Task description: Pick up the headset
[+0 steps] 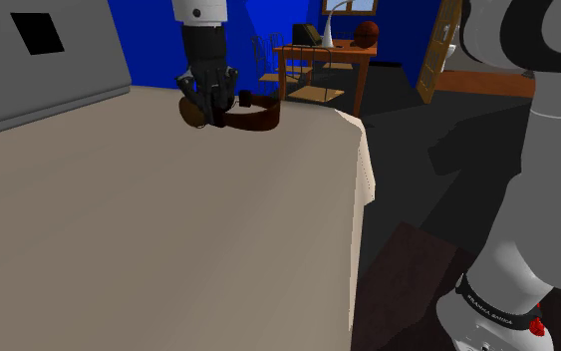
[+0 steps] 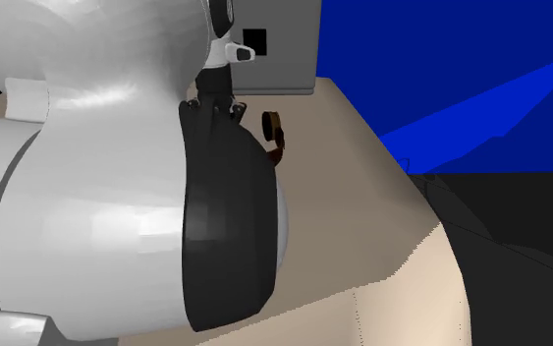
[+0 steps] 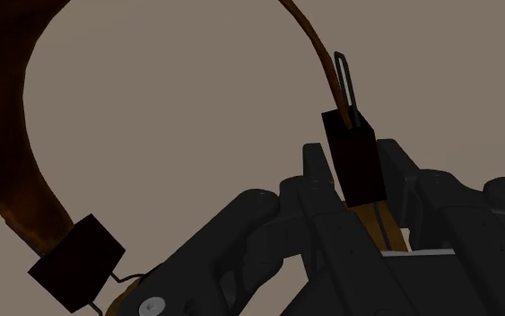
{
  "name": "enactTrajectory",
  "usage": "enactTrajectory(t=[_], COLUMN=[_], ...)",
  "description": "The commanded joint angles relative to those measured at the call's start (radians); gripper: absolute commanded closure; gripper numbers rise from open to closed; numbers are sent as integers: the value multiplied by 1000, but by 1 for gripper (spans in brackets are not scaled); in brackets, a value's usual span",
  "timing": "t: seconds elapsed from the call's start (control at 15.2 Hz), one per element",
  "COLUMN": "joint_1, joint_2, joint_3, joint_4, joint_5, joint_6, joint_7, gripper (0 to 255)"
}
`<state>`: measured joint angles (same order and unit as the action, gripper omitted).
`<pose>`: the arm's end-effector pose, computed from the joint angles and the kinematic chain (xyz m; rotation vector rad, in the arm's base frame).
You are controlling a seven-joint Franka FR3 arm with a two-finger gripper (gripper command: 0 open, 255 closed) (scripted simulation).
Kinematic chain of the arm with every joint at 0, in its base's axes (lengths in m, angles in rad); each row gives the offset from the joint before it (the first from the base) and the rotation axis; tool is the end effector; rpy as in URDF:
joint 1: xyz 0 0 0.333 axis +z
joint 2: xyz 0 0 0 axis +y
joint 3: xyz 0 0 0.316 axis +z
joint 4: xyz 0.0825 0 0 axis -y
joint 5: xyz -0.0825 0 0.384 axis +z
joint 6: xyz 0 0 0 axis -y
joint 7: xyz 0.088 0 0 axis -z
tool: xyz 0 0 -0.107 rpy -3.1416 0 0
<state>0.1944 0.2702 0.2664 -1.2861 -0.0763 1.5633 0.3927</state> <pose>0.5813 0.2517 0.6020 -3.1391 -0.0897 -0.0268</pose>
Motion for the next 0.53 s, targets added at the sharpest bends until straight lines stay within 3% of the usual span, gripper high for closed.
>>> enactTrajectory(t=[0.0,0.33,0.46], joint_1=[4,16,17], joint_2=[10,49,50], joint_3=[1,2,2], joint_4=[45,171,175], joint_5=[-3,-14,-14], joint_6=[-34,-123,-126], joint_7=[1,3,3], gripper=[255,255,255])
